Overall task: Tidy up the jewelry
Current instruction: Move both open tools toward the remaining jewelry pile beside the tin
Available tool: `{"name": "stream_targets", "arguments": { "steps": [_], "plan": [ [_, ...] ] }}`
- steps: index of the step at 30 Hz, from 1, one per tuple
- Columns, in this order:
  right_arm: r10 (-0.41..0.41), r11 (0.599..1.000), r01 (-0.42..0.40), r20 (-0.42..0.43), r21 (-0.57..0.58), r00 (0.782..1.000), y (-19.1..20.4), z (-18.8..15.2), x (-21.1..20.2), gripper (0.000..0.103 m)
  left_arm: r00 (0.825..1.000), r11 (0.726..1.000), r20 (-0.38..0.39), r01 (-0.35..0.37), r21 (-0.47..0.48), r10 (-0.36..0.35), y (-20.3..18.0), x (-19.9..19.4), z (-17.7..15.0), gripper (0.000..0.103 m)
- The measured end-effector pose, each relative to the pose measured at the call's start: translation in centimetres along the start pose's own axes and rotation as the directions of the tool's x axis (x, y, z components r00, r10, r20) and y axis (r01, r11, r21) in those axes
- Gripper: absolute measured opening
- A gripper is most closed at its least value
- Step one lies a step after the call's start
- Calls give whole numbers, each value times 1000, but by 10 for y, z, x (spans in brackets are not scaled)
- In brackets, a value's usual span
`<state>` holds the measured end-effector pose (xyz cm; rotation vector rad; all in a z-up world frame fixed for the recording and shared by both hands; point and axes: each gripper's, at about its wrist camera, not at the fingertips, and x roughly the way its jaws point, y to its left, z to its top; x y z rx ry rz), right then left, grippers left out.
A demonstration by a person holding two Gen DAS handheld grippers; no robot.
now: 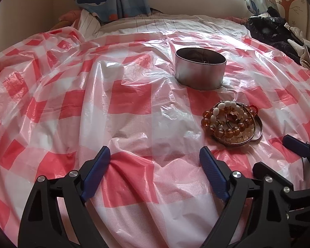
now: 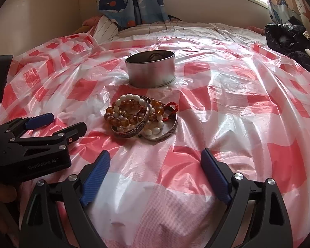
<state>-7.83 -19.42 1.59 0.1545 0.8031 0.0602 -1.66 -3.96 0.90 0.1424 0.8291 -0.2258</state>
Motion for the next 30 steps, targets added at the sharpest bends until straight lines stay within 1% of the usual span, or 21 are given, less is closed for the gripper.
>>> {"name": "stream_targets", "arguments": {
  "steps": [20,23,26,28,30],
  "plan": [
    [-1,1000,1,0,0,1000,0,0,0,87,1000,1000,-3,-5,4,5,-1,1,0,87],
    [0,1000,0,20,5,1000,1,-1,-3,87,1000,1000,-2,-1,1,1,-1,1,1,87],
    [13,999,-15,57,49,998,-5,-2,-8,86,999,999,17,37,-31,-36,5,-3,1,87],
    [29,994,-37,74,101,997,-14,-2,-10,86,995,995,55,90,-52,-87,9,-9,2,87],
    [41,987,-55,93,152,995,-23,-3,-12,84,987,992,105,123,-28,-120,6,-17,7,87]
  ]
}}
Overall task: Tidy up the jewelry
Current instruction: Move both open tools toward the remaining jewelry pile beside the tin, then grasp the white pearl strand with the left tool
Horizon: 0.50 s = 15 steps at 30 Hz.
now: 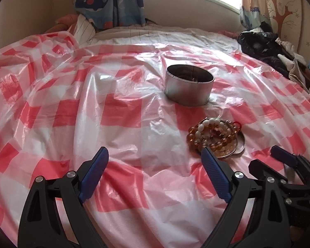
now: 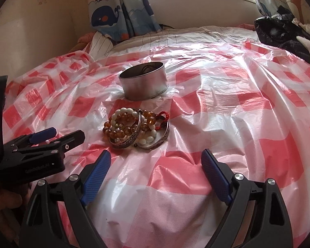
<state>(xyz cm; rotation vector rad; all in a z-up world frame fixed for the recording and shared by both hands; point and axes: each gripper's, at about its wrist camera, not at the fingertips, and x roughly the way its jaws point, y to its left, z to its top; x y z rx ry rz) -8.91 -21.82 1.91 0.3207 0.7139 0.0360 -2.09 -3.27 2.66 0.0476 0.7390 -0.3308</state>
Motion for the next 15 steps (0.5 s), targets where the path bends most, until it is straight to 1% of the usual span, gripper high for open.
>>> {"name": "stream_targets", "arguments": {
  "steps": [2,6,8,9,11,12,14,15],
  "plan": [
    [5,999,-6,19,37,1000,-5,1,-2,84,1000,998,23,16,64,-18,-10,-1,7,85],
    [4,998,-6,32,69,999,-9,2,-4,84,999,981,5,42,189,-43,-31,9,17,78],
    [4,996,-7,33,84,999,-11,2,-4,84,997,971,-28,71,227,-67,-37,18,22,63],
    [6,996,-9,31,93,1000,-13,3,-3,85,996,967,-42,83,243,-75,-40,23,24,60],
    [11,994,-14,26,106,1000,-16,3,-2,85,994,956,-67,107,275,-92,-45,31,27,49],
    [13,994,-15,27,110,1000,-16,3,-2,85,992,950,-80,115,289,-96,-50,36,28,45],
    [12,994,-15,24,112,1000,-16,3,-2,85,989,941,-109,125,314,-95,-55,46,30,30],
    [11,994,-14,23,111,1000,-16,3,-1,86,986,936,-131,139,323,-101,-57,51,29,26]
  ]
}}
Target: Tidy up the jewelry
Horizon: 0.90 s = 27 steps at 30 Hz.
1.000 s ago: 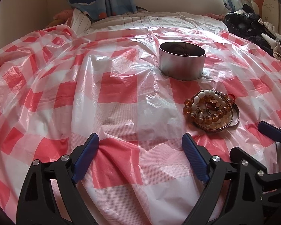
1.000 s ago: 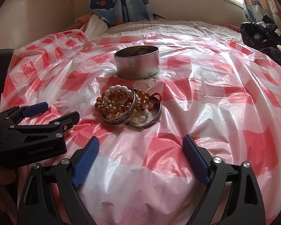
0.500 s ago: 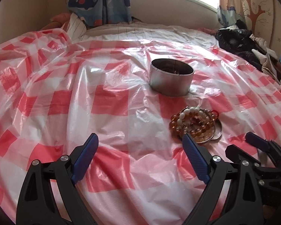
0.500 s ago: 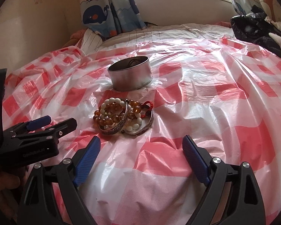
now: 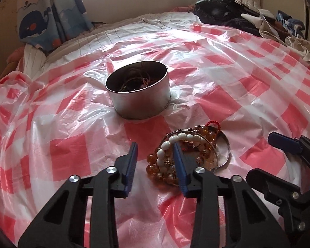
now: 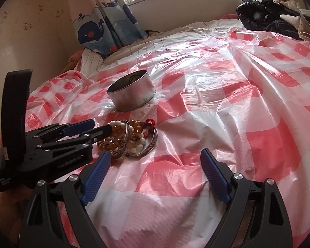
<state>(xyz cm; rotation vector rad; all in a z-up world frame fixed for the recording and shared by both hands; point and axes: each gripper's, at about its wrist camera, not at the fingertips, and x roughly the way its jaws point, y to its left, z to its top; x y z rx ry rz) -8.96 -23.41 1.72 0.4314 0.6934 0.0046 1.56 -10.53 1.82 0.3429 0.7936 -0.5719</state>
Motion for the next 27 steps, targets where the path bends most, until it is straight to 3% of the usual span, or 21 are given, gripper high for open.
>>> {"name": "stream_targets", "arguments": {
  "steps": [4,7,10,12,14,16,22,27],
  "plan": [
    [-1,1000,1,-2,-1,1000,1,0,1,86,1000,1000,2,0,18,0,-3,2,1,7],
    [0,1000,0,-3,-1,1000,1,0,1,87,999,1000,34,17,-11,-17,3,-11,2,6],
    [0,1000,0,-3,-2,1000,1,0,1,87,994,993,77,90,-80,-84,13,-29,8,6],
    [0,1000,0,-4,-2,1000,1,0,1,87,984,975,114,156,-161,-139,28,-44,6,6],
    [-1,1000,1,-6,-5,1000,1,0,2,88,968,939,158,229,-256,-193,46,-54,3,6],
    [-3,1000,3,-9,-8,1000,2,0,3,88,961,912,184,259,-319,-209,62,-61,-3,6],
    [-2,999,3,19,-44,1000,8,0,-4,88,976,889,160,200,-412,-145,88,-62,-16,6],
    [80,975,-72,30,-210,996,47,8,-12,87,986,890,127,153,-430,-109,91,-58,-16,7]
  ]
}}
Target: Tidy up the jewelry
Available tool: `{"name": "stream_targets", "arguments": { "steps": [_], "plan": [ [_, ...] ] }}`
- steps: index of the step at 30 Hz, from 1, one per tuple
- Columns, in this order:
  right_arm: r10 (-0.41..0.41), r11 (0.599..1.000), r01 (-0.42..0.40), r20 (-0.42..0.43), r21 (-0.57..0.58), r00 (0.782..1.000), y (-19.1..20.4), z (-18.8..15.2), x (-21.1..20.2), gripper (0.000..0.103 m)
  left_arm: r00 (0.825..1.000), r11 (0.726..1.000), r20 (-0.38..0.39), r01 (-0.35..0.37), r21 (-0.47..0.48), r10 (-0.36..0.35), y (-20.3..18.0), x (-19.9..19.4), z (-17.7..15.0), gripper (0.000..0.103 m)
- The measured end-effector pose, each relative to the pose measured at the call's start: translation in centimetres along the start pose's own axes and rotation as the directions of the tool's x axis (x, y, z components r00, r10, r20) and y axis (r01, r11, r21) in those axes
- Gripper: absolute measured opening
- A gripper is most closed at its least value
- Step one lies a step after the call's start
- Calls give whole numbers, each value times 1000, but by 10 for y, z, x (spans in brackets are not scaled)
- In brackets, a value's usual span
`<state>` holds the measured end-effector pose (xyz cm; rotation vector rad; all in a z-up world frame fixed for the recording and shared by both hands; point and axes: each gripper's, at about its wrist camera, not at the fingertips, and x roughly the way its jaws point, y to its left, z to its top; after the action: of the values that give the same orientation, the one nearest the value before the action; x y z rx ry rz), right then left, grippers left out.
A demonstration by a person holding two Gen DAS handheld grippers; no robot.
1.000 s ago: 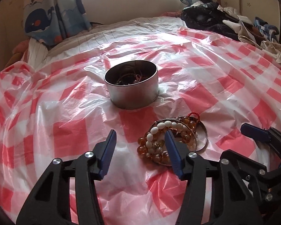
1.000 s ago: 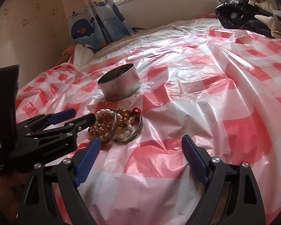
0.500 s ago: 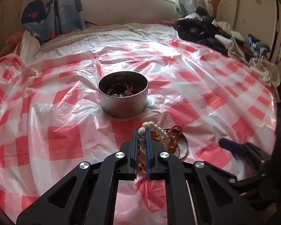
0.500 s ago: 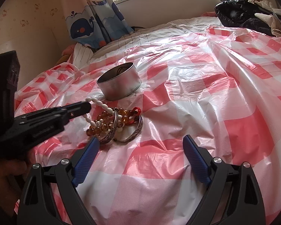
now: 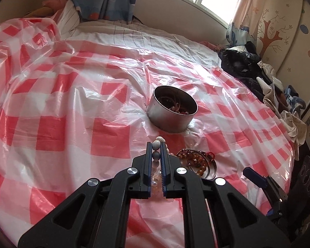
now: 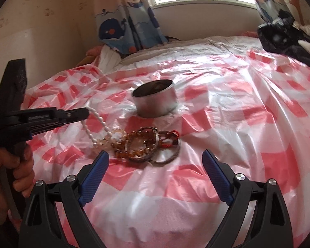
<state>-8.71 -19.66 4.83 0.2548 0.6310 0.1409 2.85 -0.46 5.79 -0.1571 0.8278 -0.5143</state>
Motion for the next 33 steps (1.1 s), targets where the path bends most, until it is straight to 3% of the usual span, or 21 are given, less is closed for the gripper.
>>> {"name": "stream_targets", "arguments": {
  "steps": [5,12,17,25,28,33],
  "plan": [
    [47,998,-51,-100,-33,994,7,16,29,83,1000,997,2,23,-80,-23,17,-4,5,7],
    [141,976,-165,-165,-143,976,33,27,50,82,999,997,-7,-38,-68,37,18,-6,7,7],
    [130,966,-170,-201,-196,971,45,32,65,82,991,981,58,-106,-160,117,49,-26,17,7],
    [153,946,-209,-229,-247,961,63,42,79,82,992,982,73,-87,-170,100,49,-29,18,7],
    [174,927,-247,-258,-284,950,83,51,92,82,987,976,100,-102,-193,123,54,-35,20,7],
    [139,905,-264,-354,-335,925,108,46,134,82,976,968,149,-125,-215,159,60,-47,23,7]
  ]
}}
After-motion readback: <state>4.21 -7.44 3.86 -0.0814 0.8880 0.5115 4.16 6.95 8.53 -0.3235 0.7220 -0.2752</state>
